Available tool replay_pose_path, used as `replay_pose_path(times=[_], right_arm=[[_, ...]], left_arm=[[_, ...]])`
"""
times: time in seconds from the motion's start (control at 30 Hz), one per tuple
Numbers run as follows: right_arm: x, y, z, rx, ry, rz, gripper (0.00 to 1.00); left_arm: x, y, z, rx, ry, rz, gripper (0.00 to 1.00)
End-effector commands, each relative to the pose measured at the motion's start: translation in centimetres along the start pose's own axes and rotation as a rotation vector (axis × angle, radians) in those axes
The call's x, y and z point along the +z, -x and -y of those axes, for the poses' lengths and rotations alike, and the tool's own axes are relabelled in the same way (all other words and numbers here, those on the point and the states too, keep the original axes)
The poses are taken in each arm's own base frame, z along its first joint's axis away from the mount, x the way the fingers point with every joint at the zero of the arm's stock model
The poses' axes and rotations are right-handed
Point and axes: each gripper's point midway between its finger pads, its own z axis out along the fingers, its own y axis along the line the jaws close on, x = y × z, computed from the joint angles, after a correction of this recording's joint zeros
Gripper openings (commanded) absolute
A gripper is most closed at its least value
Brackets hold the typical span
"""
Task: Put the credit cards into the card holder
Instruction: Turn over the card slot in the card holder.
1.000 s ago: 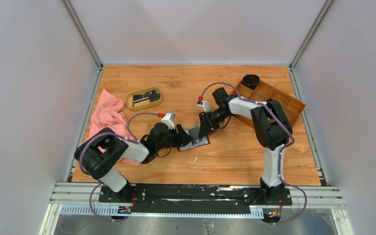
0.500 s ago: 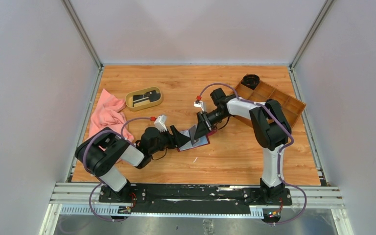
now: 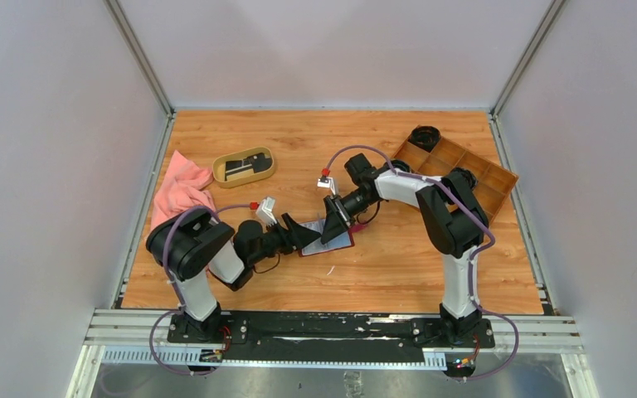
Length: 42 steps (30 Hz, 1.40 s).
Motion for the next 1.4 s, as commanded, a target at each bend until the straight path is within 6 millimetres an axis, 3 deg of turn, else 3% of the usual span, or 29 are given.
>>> replay_pose_path(times=[0.0,0.5,0.73,1.03,1.2,1.37], right_arm=[[-0.4,1.0,-1.0,-0.036,0.016,0.015,0.43],[0.7,0.3,0.0,-0.025,-0.004,-0.015,0.43],[-1.0,1.1,0.2,-0.074,-0.054,0.023,0.43],[-2.7,1.4,0.8,-0.121,-0.117,0.045,0.43],[-3.2,1.0,3.0,-0.117,-0.239,0.016,0.43],[-3.6,0.6,4.5,-0.105,-0.315,-0.008,0.42]], left_arm=[[-0.6,0.1,-0.5,-0.046,-0.022,0.018,0.68],[-1.5,1.0,-0.6,-0.052,-0.026,0.049,0.73],[-1.9,1.0,-1.6,-0.049,0.010,0.057,0.66],[-3.7,2.2,-4.1,0.099,0.236,0.051,0.70],[-4.6,3.3,-2.5,0.149,0.233,0.066,0.72],[-3.2,2.6,-1.1,0.126,0.180,-0.002,0.71]])
